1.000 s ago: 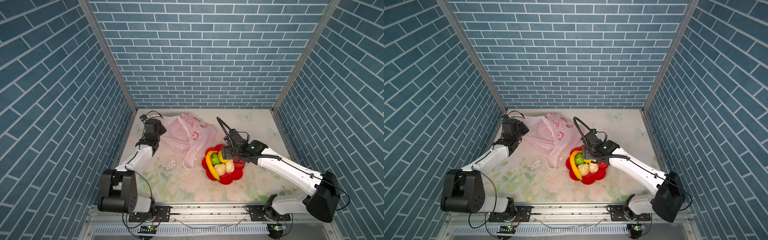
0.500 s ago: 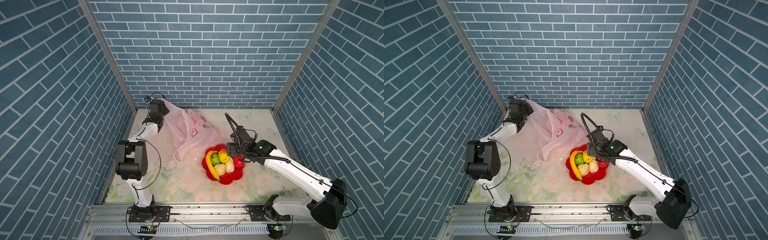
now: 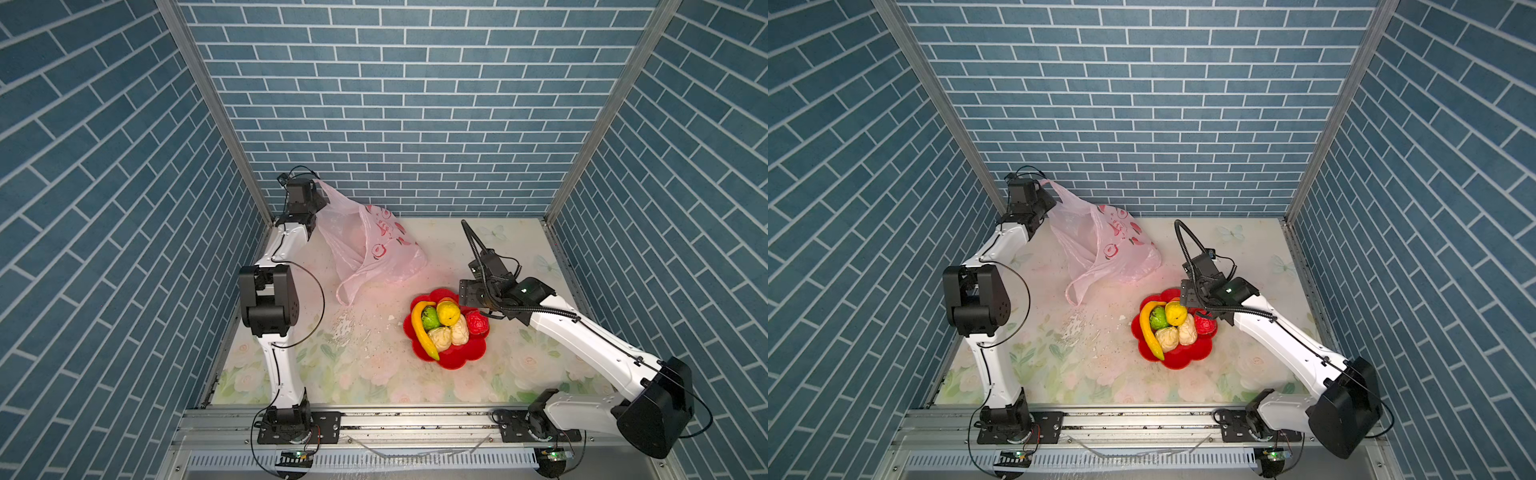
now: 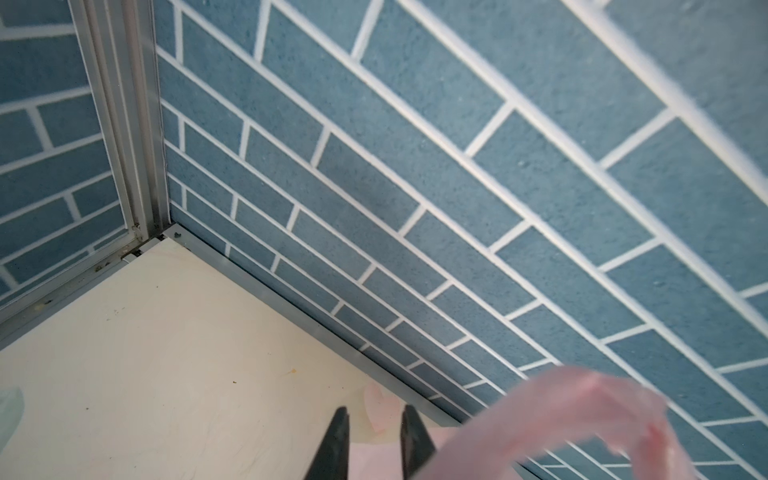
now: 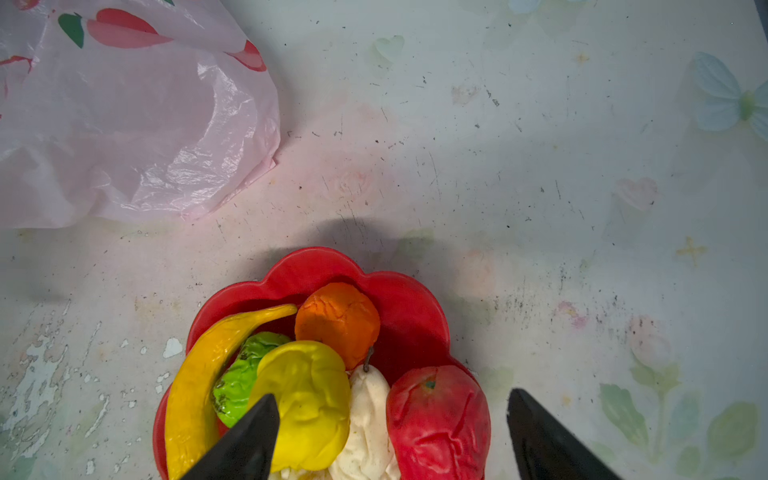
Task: Take the fake fruits out of the plastic bag
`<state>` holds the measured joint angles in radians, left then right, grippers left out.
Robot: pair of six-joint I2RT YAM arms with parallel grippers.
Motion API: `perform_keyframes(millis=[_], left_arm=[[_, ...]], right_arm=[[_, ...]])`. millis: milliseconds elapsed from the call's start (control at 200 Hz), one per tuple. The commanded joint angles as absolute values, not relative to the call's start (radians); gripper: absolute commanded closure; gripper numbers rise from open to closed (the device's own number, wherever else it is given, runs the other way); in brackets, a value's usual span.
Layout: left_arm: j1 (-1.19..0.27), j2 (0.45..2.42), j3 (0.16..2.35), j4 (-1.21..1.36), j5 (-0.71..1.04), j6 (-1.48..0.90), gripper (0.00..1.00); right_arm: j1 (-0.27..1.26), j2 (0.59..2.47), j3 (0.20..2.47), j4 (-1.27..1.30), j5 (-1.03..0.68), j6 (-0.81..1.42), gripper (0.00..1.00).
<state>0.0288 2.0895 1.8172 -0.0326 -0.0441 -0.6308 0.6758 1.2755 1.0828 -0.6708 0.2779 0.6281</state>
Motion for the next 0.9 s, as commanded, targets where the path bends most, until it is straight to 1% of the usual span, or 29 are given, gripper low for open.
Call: perform_keyframes(millis=[0, 80, 180, 330, 555, 680, 895], left_arm=[[0.04, 2.079, 1.817, -0.086, 0.003, -0.622, 0.71], [0.04, 2.038, 1.751, -0.077, 0.027, -0.632, 0.71], [0.039, 1.958, 1.611, -0.04, 0.037, -0.648, 0.69], [0.04, 1.851, 1.444, -0.037, 0.049, -0.653, 0.68], [0.034, 1.689, 1.203, -0.008, 0.061, -0.655, 0.61], [0.035, 1.624, 1.111, 0.012, 0.065, -0.667, 0.54], [0.034, 1.536, 1.031, 0.008, 0.076, -0.658, 0.41]], right_arm=[[0.664, 1.286, 1.072, -0.641, 0.252, 0.614, 0.14], [0.66, 1.286, 1.077, -0.633, 0.244, 0.599, 0.14], [0.656, 1.285, 1.074, -0.62, 0.23, 0.591, 0.14], [0.656, 1.281, 1.072, -0.601, 0.197, 0.576, 0.14], [0.655, 1.281, 1.053, -0.559, 0.143, 0.558, 0.14], [0.655, 1.282, 1.041, -0.539, 0.119, 0.555, 0.14], [0.655, 1.281, 1.029, -0.525, 0.098, 0.552, 0.14]])
